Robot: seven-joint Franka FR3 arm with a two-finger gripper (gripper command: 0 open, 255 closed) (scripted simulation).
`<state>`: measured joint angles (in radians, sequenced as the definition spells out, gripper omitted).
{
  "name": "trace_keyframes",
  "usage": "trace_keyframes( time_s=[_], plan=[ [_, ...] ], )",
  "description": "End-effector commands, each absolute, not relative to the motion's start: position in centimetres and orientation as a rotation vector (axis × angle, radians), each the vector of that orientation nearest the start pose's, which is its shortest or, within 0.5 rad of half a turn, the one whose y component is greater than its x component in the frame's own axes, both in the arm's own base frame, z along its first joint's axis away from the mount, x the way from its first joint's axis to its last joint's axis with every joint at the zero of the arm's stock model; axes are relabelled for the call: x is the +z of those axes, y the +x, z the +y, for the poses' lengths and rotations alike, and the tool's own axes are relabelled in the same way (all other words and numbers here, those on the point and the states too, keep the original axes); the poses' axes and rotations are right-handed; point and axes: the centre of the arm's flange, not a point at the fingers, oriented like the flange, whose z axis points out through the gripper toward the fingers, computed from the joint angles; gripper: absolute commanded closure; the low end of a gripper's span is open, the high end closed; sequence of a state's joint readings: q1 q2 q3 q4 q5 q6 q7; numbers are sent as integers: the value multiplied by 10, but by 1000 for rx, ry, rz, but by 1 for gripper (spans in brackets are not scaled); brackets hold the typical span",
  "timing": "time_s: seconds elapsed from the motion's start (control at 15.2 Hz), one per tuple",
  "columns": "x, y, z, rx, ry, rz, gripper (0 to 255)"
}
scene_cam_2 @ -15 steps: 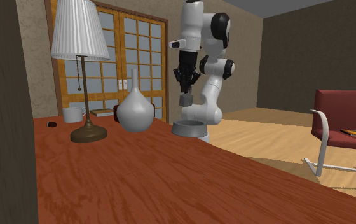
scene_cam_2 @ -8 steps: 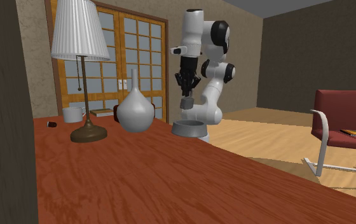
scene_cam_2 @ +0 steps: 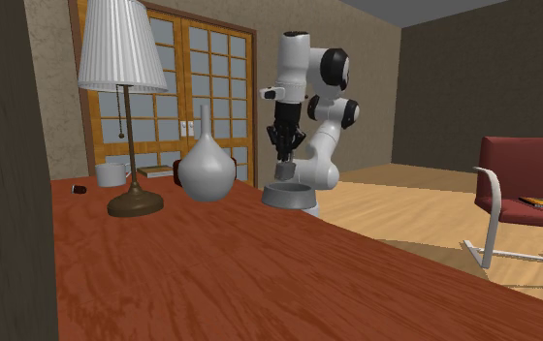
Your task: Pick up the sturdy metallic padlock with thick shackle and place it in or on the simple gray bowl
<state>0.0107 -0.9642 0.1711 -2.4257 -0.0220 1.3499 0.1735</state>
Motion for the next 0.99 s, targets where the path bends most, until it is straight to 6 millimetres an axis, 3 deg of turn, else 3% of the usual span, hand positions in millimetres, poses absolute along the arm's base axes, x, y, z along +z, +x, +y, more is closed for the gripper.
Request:
trace_keyframes(
  time_s=[0.0,0.2,0.73,0.79,0.92],
  plan=[
    [575,232,59,156,-3312,127,255],
    [558,232,59,156,-3312,127,255],
    [558,232,59,156,-3312,127,255],
    [558,232,59,156,-3312,127,0],
    [558,232,59,156,-3312,127,0]
  ],
)
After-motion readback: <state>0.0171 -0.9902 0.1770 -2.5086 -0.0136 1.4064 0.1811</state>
